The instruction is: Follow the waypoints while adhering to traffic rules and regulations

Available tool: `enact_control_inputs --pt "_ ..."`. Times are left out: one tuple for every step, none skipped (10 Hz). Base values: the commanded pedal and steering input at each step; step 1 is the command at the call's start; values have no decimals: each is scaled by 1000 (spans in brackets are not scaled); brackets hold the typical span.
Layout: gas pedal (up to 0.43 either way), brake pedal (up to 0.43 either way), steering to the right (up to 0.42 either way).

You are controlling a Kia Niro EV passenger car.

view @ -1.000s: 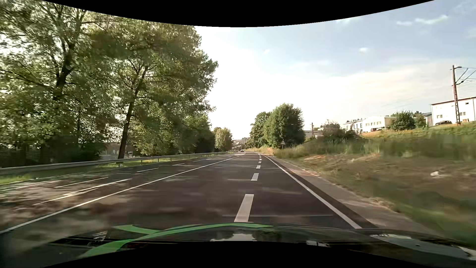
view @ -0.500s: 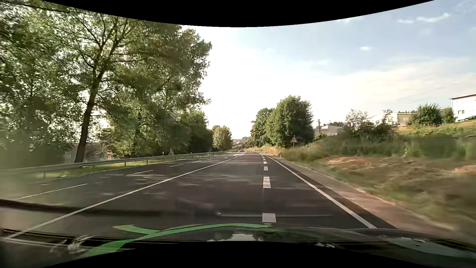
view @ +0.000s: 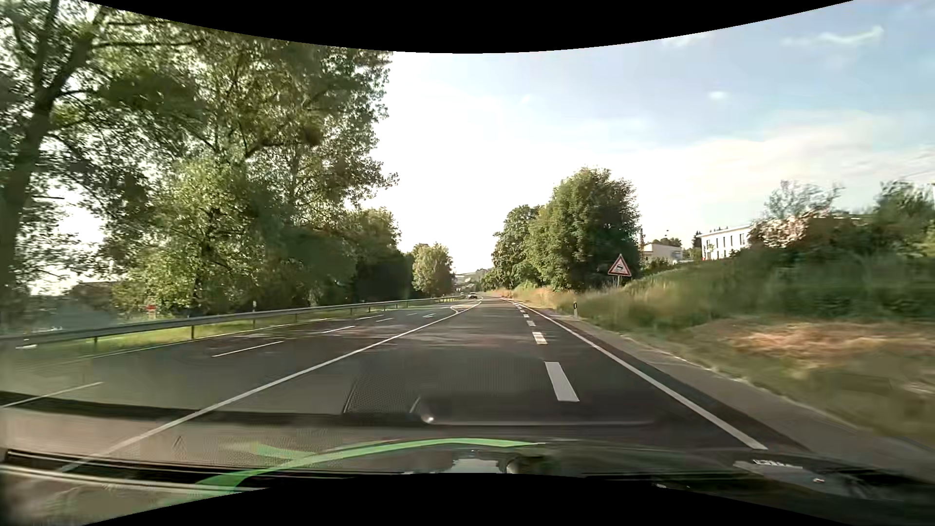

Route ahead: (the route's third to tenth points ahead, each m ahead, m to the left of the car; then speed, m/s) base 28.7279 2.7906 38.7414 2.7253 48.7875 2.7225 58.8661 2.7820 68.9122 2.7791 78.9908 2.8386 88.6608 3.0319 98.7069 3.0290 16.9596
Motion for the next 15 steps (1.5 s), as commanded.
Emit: enact_control_inputs --pt "331 0 -2" --pt "331 0 -1" --pt "319 0 0" --pt "319 0 0" --pt "311 0 -1" --pt "299 0 -1" --pt "280 0 -1" --pt "268 0 -1" --pt "268 0 -2" --pt "268 0 -2" --pt "260 0 -2" --pt "240 0 -2" --pt "209 0 -2" --pt "197 0 -2" --pt "197 0 -2"
